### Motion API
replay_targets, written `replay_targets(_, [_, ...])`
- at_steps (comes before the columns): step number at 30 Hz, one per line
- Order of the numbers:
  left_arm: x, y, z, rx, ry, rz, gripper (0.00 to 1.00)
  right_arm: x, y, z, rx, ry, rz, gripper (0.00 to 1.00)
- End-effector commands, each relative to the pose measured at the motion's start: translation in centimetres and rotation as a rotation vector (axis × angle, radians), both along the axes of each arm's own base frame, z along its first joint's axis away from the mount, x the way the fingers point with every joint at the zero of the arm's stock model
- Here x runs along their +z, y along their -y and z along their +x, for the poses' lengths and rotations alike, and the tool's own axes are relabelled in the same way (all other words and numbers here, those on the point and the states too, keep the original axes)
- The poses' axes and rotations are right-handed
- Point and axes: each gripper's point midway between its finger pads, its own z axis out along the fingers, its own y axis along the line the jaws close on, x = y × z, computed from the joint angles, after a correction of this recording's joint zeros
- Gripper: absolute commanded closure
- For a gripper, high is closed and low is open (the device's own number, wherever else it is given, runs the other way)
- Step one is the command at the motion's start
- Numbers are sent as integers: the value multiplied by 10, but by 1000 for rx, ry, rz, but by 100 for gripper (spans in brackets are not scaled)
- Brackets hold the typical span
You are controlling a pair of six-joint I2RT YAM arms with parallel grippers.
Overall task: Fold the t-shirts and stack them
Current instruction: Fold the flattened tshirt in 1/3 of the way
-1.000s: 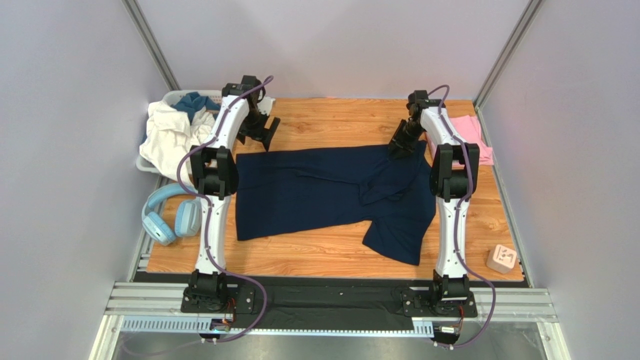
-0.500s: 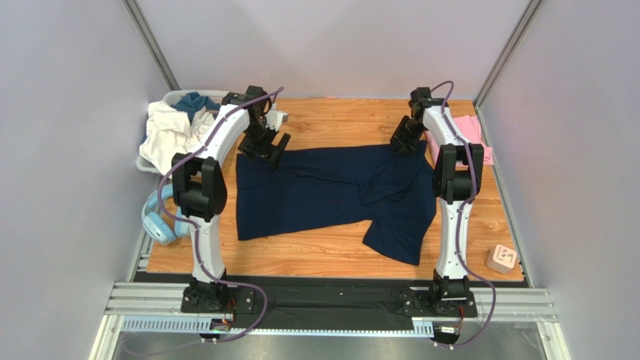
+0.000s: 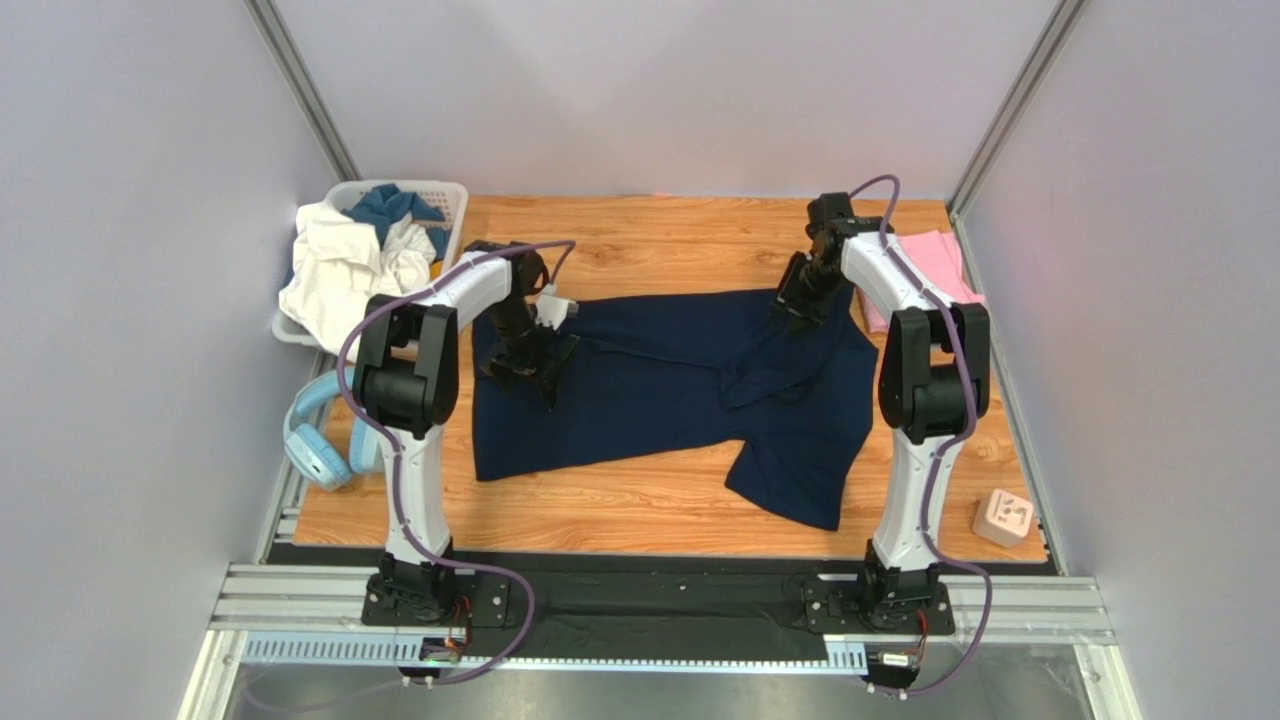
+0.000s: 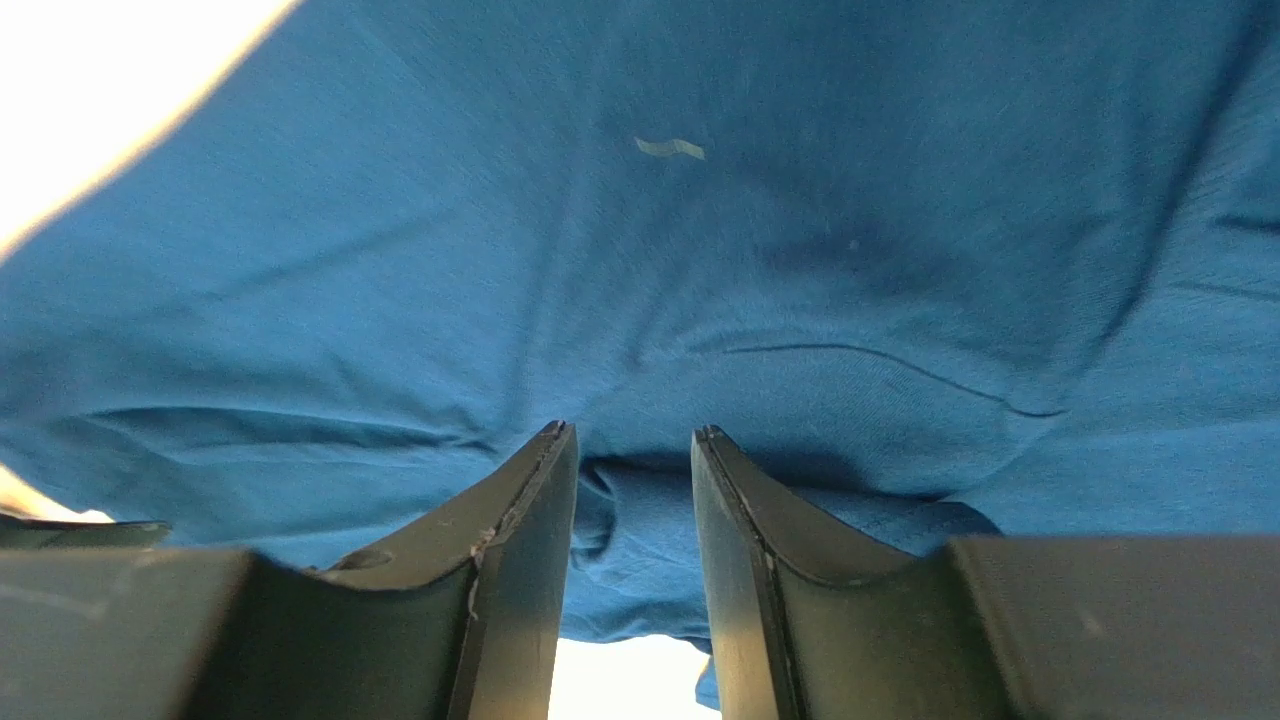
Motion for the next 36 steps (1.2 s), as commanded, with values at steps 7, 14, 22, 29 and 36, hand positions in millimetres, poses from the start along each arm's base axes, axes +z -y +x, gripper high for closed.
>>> replay_targets(7, [-8,-26,10,-48,88,134,2,-39,5,11,21,-59,-40,60])
replay_targets(14, [-6,-52,58,-47,184,263,1,-52,10,24,6,-85,-47,60])
replay_targets(22, [13,-45,90,-21,237,246,1,-60,18,29,-19,-107,-39,61])
replay_targets(29, [60,-32,69,-4,300,142,1,8,9,22,12,22,1,56])
replay_targets(36, [93,-14,-19,-99,280,-1,1,79,10,-42,23,147,-21,49])
